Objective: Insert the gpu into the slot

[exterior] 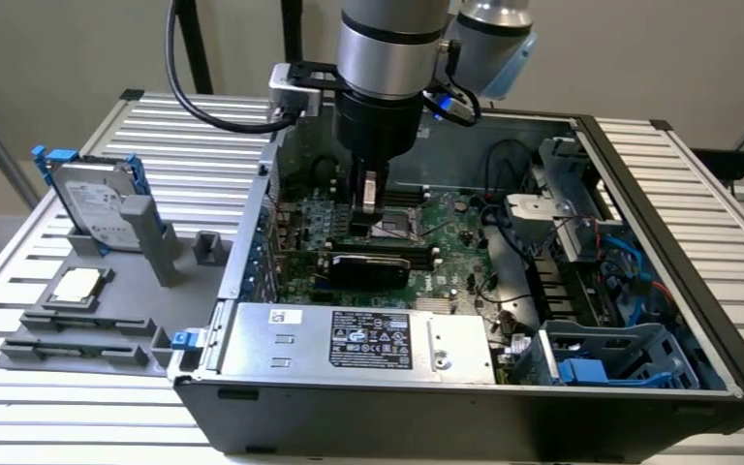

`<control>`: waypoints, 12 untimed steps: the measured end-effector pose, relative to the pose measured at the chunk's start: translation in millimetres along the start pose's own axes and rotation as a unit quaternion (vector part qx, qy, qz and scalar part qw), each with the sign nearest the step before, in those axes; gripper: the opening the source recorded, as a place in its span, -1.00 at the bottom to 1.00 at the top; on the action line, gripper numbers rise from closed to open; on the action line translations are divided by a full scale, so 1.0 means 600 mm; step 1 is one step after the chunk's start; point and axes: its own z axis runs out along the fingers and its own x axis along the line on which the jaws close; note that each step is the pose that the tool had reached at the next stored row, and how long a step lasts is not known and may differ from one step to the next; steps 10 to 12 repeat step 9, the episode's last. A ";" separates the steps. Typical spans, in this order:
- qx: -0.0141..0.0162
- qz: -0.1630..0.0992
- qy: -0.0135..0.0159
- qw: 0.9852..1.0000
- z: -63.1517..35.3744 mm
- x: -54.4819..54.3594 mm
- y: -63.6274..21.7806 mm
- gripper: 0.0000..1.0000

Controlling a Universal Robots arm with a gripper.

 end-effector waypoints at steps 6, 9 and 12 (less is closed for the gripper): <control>0.000 0.000 0.000 1.000 0.000 0.000 0.000 -0.79; 0.000 0.000 0.000 1.000 0.000 0.000 0.000 -0.79; 0.000 0.000 0.000 1.000 0.000 0.000 0.000 -0.79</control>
